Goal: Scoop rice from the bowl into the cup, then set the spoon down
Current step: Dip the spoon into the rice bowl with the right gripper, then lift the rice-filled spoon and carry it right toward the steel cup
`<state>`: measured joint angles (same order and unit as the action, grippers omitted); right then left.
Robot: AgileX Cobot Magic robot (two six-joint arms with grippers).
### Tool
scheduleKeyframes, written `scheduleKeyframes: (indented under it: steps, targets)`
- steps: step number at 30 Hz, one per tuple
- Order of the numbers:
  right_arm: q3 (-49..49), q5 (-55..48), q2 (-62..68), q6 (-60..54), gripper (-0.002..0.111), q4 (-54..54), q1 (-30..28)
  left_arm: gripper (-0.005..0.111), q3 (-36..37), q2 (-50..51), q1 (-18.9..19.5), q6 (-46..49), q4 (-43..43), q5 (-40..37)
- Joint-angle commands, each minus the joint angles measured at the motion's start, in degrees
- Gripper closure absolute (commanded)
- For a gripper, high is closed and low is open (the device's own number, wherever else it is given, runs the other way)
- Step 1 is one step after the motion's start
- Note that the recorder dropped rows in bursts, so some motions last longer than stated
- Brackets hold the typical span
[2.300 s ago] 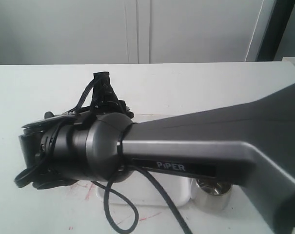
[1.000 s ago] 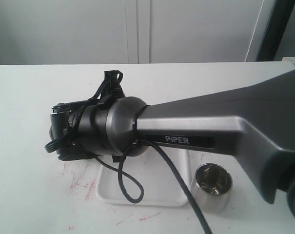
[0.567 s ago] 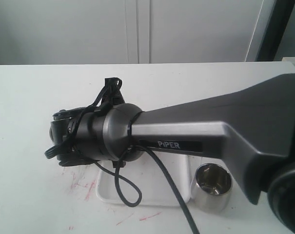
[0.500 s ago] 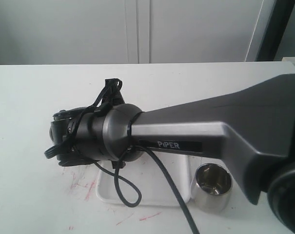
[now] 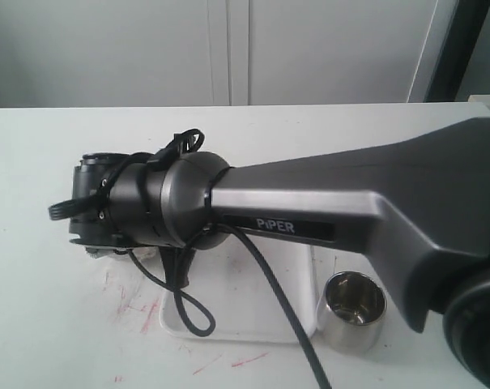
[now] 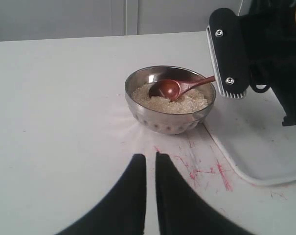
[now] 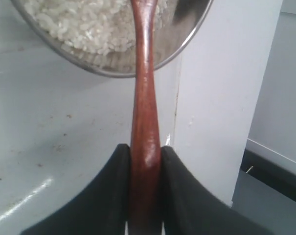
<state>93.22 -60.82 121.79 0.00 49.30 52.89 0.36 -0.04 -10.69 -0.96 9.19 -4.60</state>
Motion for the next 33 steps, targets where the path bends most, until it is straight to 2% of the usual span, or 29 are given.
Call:
scheduleKeyframes:
  steps: [1, 6, 18, 33]
  targets:
    - [2.6, -1.8, -0.1, -3.6, 0.108, -5.2, -0.4, 0.092, -0.4, 0.0, -0.1, -0.1, 0.6, 0.2]
    - [5.4, -2.9, -0.1, -5.6, 0.108, -11.9, -1.0, 0.092, -0.4, 0.0, -0.1, -0.1, 0.6, 0.2]
    - [12.3, -5.1, -0.8, -11.6, 0.108, -37.4, -7.9, 0.092, -0.4, 0.0, -0.1, -0.1, 0.6, 0.2]
    - [12.3, -2.8, -1.3, -11.8, 0.108, -39.4, -9.6, 0.092, -0.4, 0.0, -0.1, -0.1, 0.6, 0.2]
